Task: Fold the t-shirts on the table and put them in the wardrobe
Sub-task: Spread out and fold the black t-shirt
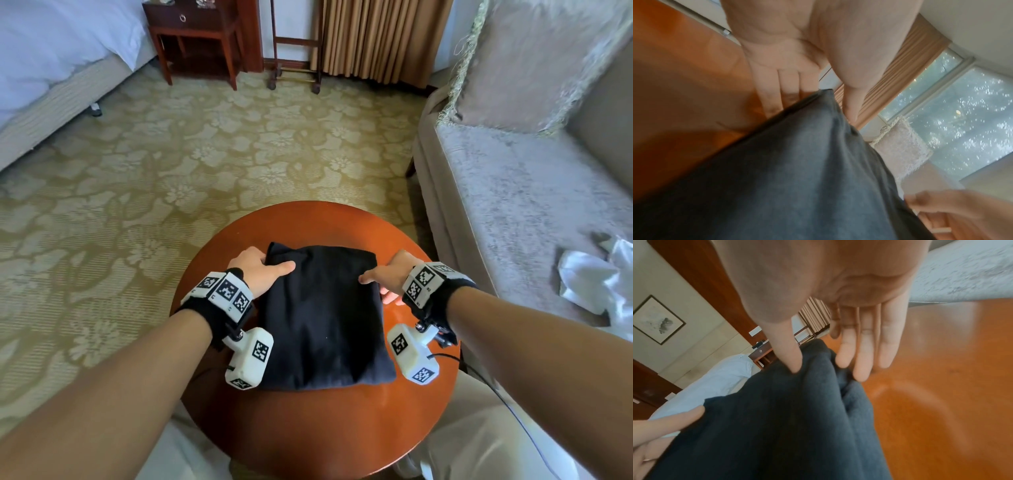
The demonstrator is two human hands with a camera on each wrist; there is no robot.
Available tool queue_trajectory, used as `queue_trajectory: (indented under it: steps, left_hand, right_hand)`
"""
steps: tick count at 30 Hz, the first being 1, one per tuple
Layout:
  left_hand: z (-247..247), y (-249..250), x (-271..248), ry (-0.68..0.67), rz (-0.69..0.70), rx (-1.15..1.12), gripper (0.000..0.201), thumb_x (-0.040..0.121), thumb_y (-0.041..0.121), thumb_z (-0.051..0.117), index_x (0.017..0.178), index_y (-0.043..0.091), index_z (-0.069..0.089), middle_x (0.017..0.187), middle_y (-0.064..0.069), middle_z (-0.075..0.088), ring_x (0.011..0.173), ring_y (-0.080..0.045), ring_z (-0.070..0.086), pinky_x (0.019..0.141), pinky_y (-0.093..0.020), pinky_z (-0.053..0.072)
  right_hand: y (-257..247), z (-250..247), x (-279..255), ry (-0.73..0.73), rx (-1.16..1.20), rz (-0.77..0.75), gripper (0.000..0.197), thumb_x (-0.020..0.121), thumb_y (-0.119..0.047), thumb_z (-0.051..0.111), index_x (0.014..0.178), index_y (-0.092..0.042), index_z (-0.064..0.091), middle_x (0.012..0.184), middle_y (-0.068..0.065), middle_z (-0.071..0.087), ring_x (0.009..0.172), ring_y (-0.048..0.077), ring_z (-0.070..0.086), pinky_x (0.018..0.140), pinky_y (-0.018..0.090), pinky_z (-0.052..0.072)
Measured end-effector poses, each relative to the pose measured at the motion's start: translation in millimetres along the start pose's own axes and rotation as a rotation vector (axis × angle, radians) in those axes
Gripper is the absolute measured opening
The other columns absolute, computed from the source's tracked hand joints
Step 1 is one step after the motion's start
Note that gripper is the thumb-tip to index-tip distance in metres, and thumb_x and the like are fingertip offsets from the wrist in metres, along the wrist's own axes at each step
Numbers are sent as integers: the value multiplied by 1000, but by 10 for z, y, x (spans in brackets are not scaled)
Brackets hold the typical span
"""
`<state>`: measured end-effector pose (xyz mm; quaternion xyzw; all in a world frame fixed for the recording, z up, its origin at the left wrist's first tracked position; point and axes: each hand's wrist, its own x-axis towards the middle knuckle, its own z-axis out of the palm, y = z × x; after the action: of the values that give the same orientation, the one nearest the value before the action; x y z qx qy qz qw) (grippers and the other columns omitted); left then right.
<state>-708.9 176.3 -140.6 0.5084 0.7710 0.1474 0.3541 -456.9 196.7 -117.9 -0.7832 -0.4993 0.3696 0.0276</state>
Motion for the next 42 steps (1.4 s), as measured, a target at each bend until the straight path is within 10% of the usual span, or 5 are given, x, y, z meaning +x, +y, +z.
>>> queue_trajectory:
  steps: [11,23,35,38,42]
  left_hand:
    - [4,-452,-773,-23,-146,-189,87,49,42,89,122,19,49,108,-5,63,96,-24,65,89,-43,55]
    - [335,-766,-1401,24,-66,-180,74,61,24,91,122,17,50,113,-2,63,109,-24,60,99,-35,47]
    - [393,-740,-1626,113,-80,-9,54,69,24,87,113,17,57,116,-6,62,92,-20,58,76,-27,45]
    - [303,-626,-1651,116,-79,24,63,70,24,85,122,14,51,122,-8,57,99,-24,55,78,-30,44]
    - [247,-455,-1578,200,92,147,66,73,39,79,127,21,45,133,-1,43,122,-26,48,101,-44,42]
  right_hand:
    - [439,197,-849,-109,137,-21,45,66,-26,80,99,1,63,87,17,71,79,31,70,74,42,59]
    - [1024,520,-1253,75,323,-161,34,69,-18,86,96,-16,64,76,1,66,65,21,63,68,33,56]
    - [987,690,-1480,177,-74,-20,32,73,-27,70,98,-9,62,80,6,58,67,21,57,51,22,41]
    - [900,638,-1487,270,-142,-75,60,68,-36,71,119,-12,49,113,9,56,105,28,55,83,36,50]
    - [754,651,-1434,292,-280,-371,93,71,-54,72,146,-21,26,156,4,16,143,26,16,114,44,26]
